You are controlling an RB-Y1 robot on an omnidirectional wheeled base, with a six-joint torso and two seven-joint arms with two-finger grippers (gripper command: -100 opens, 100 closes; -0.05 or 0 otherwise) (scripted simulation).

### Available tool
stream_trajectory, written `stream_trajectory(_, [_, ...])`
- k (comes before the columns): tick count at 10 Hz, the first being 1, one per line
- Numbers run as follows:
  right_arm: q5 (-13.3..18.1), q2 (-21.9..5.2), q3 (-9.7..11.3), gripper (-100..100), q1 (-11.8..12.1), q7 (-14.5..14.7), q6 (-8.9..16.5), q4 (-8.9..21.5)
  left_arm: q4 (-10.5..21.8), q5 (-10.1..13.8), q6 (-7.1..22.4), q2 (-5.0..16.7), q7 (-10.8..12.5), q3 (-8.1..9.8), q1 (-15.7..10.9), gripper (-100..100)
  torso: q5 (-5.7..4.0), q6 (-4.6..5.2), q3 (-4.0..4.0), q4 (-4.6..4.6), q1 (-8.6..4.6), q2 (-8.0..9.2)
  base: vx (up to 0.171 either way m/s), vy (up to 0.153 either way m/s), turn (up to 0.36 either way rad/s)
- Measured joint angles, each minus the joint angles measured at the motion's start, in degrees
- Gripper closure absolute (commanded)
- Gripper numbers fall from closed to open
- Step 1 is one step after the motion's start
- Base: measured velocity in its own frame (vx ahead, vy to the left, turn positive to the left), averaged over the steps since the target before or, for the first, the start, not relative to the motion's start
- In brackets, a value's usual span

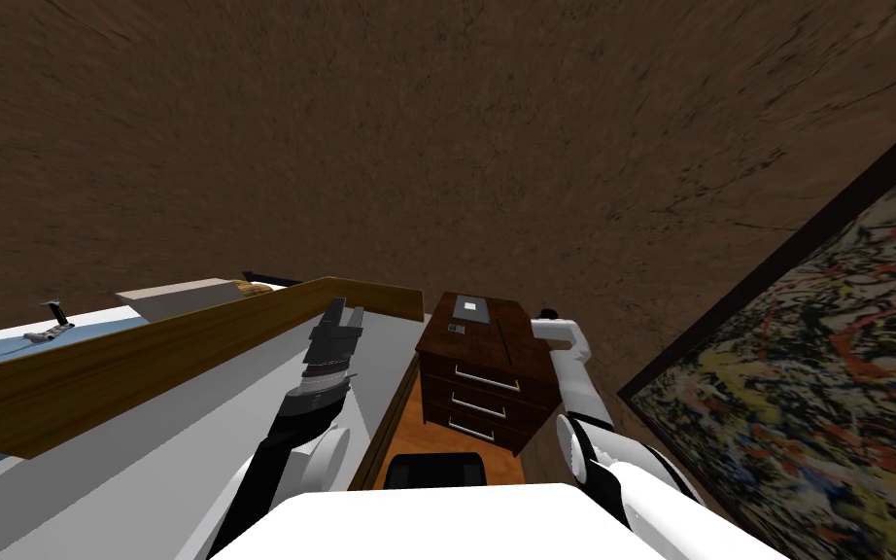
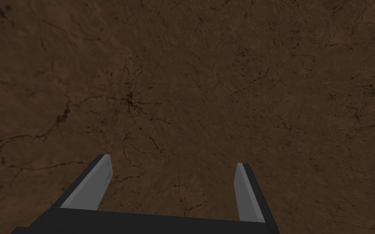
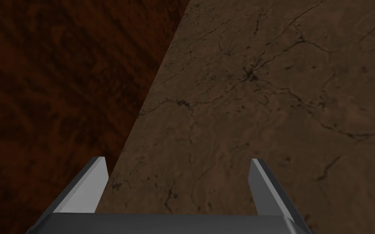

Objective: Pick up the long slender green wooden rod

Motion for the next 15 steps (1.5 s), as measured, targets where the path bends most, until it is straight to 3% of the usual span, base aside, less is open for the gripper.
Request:
stream_trajectory(3, [0.3,-0.3,-2.4,-100,-4.1,-3.9,4.8,4.5,0.0,0.0,0.0,0.0,0.0,0.0,0.0,0,0.0,0.0,-0.02,-0.01,0.01,-0.02,0.022,0.017,0.005])
stream_trajectory(7, [0.6,-0.7,-4.4,-100,-7.9,-7.5,8.8,9.5,0.0,0.0,0.0,0.0,0.0,0.0,0.0,0,-0.01,0.01,0.01,0.0,-0.04,0.03,0.016,0.012,0.004])
stream_trajectory(12, [1.2,-1.2,-9.0,-100,-15.2,-14.4,15.7,17.9,0.0,0.0,0.0,0.0,0.0,0.0,0.0,0,0.0,0.01,-0.02,-0.01,0.0,-0.02,0.025,0.017,0.002])
stream_trajectory(13, [1.3,-0.9,-9.6,-100,-15.9,-15.6,17.2,18.8,0.0,0.0,0.0,0.0,0.0,0.0,0.0,0,-0.01,0.01,-0.01,-0.02,-0.01,-0.01,0.009,0.004,0.0])
stream_trajectory(15, [1.4,-1.0,-9.8,-100,-16.7,-16.5,18.0,20.7,0.0,0.0,0.0,0.0,0.0,0.0,0.0,0,-0.03,0.02,0.04,0.01,-0.08,0.08,0.006,0.003,-0.002])
